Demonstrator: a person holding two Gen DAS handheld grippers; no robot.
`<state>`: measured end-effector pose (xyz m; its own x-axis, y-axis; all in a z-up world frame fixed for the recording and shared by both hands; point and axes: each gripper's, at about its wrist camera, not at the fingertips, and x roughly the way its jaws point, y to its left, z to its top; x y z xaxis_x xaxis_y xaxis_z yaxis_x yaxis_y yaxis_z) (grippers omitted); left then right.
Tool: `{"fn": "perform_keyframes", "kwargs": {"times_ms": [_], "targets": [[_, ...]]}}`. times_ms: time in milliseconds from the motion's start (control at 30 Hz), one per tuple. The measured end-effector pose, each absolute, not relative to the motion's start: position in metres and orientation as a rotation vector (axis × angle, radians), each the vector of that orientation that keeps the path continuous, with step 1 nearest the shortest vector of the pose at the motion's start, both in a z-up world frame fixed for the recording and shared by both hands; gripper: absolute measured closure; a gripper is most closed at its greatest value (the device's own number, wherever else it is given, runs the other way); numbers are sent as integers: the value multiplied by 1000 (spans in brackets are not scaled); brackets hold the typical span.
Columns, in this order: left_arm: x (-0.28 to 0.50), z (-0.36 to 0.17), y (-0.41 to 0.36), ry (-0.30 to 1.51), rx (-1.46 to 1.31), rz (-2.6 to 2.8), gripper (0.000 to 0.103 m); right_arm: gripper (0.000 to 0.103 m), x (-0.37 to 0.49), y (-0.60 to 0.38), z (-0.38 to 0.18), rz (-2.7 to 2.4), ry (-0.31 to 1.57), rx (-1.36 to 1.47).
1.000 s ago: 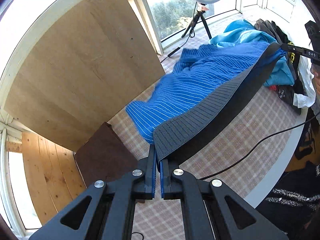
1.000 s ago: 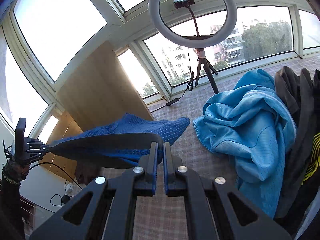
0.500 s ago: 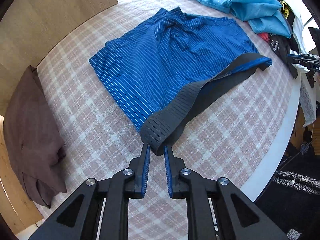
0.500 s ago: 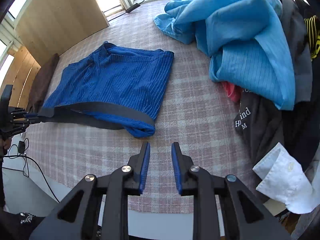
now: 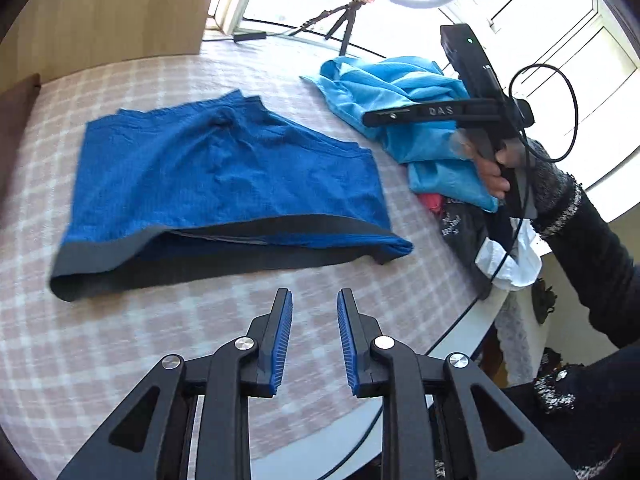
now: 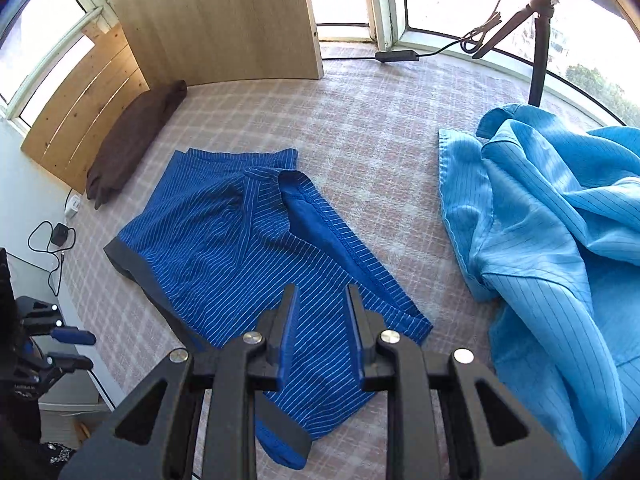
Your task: Fold clothes
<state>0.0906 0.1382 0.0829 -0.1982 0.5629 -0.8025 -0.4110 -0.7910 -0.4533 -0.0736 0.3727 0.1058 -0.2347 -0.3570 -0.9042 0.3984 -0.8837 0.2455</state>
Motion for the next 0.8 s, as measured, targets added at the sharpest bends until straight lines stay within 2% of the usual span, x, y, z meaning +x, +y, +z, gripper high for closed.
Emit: {"fn": "perform_keyframes", "kwargs": {"times_ms": [67,233,400,600,700,800], "targets": [[101,69,178,-191,-1460,2001,82,81,-65,380,98,-2041,54,1556],[107,61,204,-278,-1498,2071,82,81,-15,394,68,-1813,120,1509],[98,60,191,-300,-1568,2149,82,81,3,390,36,-1737,167,1508],[73,60,198,-388,-1599,2155,82,81,25,382,35,-1701,167,1463],[56,59,214,-379,-1625,2144,73,81,41,375,41,-1686,173,1427],[42,54,232,-357,-1666,2117,72,81,52,370,42,-1673,169,1410]]}}
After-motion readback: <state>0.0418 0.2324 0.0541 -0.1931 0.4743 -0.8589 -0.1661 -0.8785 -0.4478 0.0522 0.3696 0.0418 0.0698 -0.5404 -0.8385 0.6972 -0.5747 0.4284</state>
